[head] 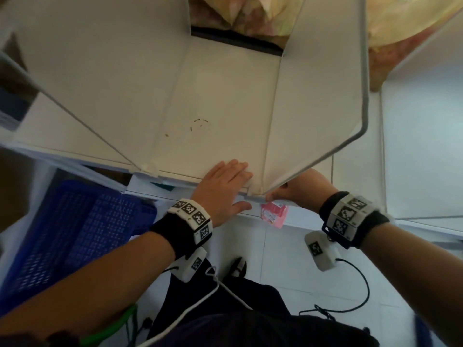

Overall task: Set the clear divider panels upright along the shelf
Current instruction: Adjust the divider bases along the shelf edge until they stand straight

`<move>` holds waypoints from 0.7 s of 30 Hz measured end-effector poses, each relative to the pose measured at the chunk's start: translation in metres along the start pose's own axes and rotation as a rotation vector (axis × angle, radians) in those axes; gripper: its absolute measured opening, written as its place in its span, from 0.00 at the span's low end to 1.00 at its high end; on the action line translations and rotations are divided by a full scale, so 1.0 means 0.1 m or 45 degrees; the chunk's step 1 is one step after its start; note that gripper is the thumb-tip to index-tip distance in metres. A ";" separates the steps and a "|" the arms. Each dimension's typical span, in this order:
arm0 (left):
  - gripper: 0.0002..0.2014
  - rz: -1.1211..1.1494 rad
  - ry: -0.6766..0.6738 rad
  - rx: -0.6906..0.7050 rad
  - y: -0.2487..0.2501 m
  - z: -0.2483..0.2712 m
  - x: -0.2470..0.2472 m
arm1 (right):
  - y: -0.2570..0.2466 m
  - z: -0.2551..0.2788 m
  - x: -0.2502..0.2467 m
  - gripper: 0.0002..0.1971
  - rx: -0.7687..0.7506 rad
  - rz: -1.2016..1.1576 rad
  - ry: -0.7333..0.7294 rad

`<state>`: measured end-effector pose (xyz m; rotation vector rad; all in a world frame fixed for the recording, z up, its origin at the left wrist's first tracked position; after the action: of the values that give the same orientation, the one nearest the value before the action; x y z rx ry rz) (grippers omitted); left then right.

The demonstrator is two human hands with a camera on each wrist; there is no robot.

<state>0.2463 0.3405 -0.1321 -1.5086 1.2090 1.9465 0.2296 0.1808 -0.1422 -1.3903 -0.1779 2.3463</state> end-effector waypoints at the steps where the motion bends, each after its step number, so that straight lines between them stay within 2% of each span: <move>1: 0.36 0.004 0.008 -0.003 0.00 0.00 0.00 | 0.01 -0.01 0.01 0.53 0.007 0.005 -0.011; 6: 0.35 0.017 0.059 -0.015 0.02 -0.02 -0.01 | -0.05 0.01 0.02 0.49 -0.014 0.077 -0.020; 10: 0.33 0.003 0.068 -0.008 0.03 -0.03 0.00 | -0.14 0.09 -0.04 0.36 -0.043 0.154 0.010; 19: 0.29 0.018 0.064 -0.018 0.00 0.00 -0.03 | -0.17 0.01 -0.03 0.39 -0.132 0.297 -0.036; 21: 0.30 0.053 0.035 -0.010 -0.01 0.02 -0.04 | -0.17 0.00 -0.04 0.34 -0.167 0.263 -0.078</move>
<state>0.2467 0.3431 -0.1289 -1.5305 1.2555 1.9652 0.2359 0.1946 -0.1338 -1.4598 -0.2187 2.5896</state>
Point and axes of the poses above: each hand's wrist, its own z-axis away from the middle knuckle, its own x-axis out of the palm, y = z × x, the point moved 9 cm from there along -z, towards the middle knuckle, and after that the axes turned 2 degrees about x, right-handed, at the moved point
